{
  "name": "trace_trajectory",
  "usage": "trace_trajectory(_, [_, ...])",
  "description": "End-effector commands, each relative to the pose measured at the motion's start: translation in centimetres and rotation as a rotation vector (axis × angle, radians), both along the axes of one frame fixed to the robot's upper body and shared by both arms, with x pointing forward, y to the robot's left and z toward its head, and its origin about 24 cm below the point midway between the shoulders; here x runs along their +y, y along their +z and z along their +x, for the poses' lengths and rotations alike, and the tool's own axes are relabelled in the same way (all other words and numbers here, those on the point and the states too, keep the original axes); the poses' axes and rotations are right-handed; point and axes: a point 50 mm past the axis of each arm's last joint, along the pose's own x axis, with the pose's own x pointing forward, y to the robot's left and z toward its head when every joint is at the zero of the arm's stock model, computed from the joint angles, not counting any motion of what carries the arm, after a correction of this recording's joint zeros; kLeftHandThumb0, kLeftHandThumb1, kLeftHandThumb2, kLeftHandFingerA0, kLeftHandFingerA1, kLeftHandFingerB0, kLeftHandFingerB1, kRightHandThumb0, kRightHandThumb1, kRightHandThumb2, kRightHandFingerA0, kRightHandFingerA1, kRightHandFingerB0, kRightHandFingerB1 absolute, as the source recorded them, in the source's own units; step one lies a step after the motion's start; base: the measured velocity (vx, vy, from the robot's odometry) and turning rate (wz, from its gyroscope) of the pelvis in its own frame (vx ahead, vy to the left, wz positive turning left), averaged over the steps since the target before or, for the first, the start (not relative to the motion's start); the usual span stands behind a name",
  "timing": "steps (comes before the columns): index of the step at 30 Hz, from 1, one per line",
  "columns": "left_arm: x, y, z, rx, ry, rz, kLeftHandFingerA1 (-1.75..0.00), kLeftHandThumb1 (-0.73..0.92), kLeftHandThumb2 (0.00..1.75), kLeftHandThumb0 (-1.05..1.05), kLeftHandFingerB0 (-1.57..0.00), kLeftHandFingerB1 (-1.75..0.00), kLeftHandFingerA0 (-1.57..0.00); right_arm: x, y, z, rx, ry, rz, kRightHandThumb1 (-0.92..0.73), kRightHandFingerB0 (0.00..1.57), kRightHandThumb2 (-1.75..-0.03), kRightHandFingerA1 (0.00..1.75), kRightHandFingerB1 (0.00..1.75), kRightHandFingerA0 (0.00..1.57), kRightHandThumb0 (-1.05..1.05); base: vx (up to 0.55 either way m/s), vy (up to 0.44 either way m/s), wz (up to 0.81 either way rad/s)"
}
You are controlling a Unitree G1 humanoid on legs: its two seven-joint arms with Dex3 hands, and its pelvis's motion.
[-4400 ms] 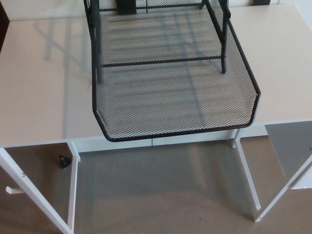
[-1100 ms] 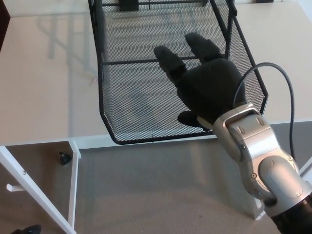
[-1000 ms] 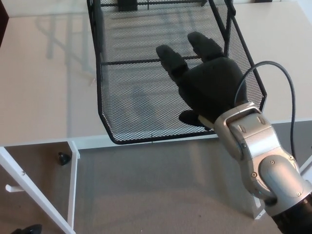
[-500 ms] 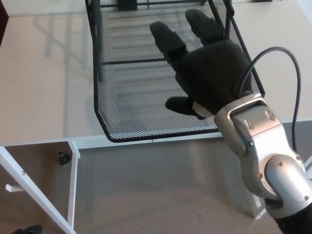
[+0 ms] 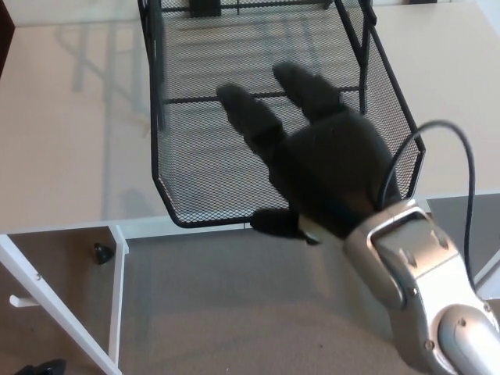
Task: The robot walk towards a table in front and then pushes a layer of a file tray back to its original position using its right hand
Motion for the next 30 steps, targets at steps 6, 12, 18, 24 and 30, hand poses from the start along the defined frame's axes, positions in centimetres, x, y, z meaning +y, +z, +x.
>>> trace_trajectory(6, [0.4,0.3,0.5,0.002,-0.012,0.02,-0.43,0.59,0.71,-0.48,-0.2,-0.39,-0.22,-1.2,-4.7,-0.3,0.154,-0.02,-0.084,-0.61,0.0,-0.95,0.0,0.0,0.0,-0.93,0.0,0.0,0.0])
trace_trajectory(12, [0.3,0.4,0.4,0.005,-0.01,0.023,-0.42,0.6,0.7,-0.47,-0.19,-0.38,-0.22,-1.8,-5.6,0.8,0.172,-0.055,-0.098,-0.6,0.0,-0.93,0.01,0.0,0.0,-0.9,0.0,0.0,0.0])
trace_trajectory(18, [0.3,0.5,0.6,0.005,-0.02,0.022,-0.42,0.59,0.71,-0.47,-0.19,-0.39,-0.22,-1.3,-4.0,2.4,0.055,-0.062,-0.061,-0.61,0.0,-0.94,0.01,0.0,0.0,-0.91,0.0,0.0,0.0])
trace_trajectory(24, [0.2,0.5,0.6,0.001,-0.02,0.017,-0.42,0.6,0.7,-0.45,-0.19,-0.38,-0.23,-0.2,-1.8,3.1,-0.001,-0.04,-0.013,-0.59,0.0,-0.91,0.0,0.0,0.0,-0.89,0.0,0.0,0.0])
trace_trajectory(30, [0.1,0.6,0.6,0.001,-0.027,0.024,-0.41,0.59,0.7,-0.46,-0.2,-0.38,-0.23,1.1,-0.4,4.0,-0.025,-0.035,-0.016,-0.61,0.0,-0.93,0.0,0.0,0.0,-0.91,0.0,0.0,0.0])
